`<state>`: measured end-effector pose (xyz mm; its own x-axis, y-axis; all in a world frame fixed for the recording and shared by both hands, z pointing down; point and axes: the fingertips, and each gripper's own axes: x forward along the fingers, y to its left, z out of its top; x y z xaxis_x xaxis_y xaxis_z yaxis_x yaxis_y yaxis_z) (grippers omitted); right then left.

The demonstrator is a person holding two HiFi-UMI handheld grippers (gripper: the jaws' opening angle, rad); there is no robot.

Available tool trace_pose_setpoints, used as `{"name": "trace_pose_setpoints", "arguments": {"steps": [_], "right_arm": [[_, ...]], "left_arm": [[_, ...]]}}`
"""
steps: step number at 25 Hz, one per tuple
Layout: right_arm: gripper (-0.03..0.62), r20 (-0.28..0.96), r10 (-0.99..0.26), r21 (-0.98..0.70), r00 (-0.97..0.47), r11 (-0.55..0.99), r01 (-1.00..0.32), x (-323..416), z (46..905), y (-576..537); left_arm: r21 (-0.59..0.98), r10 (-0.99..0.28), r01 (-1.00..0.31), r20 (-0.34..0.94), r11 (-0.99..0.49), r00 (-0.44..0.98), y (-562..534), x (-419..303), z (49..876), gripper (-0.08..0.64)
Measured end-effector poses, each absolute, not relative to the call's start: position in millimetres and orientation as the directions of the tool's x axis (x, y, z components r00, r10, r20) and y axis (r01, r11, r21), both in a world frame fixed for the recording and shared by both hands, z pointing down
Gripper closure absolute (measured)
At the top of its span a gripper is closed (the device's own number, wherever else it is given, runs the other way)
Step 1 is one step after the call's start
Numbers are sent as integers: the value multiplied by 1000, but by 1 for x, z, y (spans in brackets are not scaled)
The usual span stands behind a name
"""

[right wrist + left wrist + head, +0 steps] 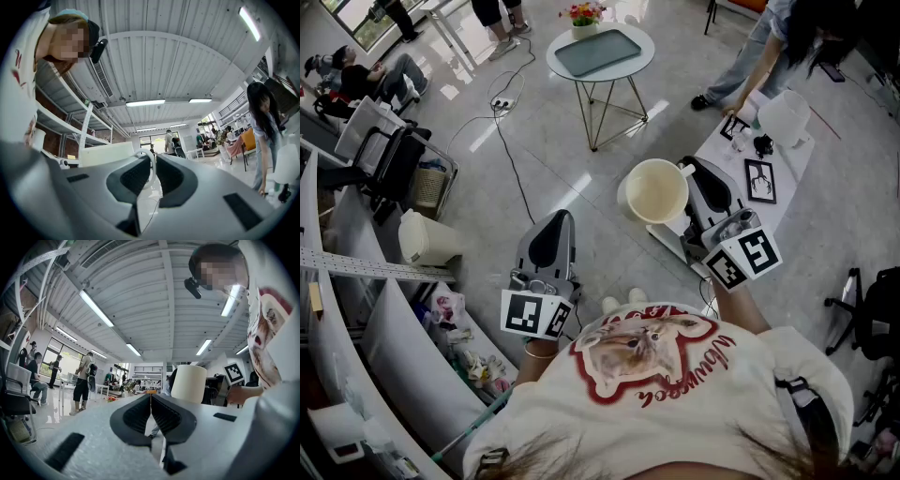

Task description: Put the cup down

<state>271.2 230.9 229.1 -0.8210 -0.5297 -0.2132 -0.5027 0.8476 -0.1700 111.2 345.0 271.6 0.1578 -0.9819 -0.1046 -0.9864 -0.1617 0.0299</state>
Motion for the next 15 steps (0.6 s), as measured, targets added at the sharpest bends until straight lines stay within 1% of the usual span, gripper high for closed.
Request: {"name": "trace_pose_setpoints", "arguments": {"steps": [15], "right_arm": [[557, -223, -505, -174, -833, 862, -476, 266, 224, 244]], "left_arm": [[17, -983, -987, -101, -158, 155, 356, 113, 265, 541]]}}
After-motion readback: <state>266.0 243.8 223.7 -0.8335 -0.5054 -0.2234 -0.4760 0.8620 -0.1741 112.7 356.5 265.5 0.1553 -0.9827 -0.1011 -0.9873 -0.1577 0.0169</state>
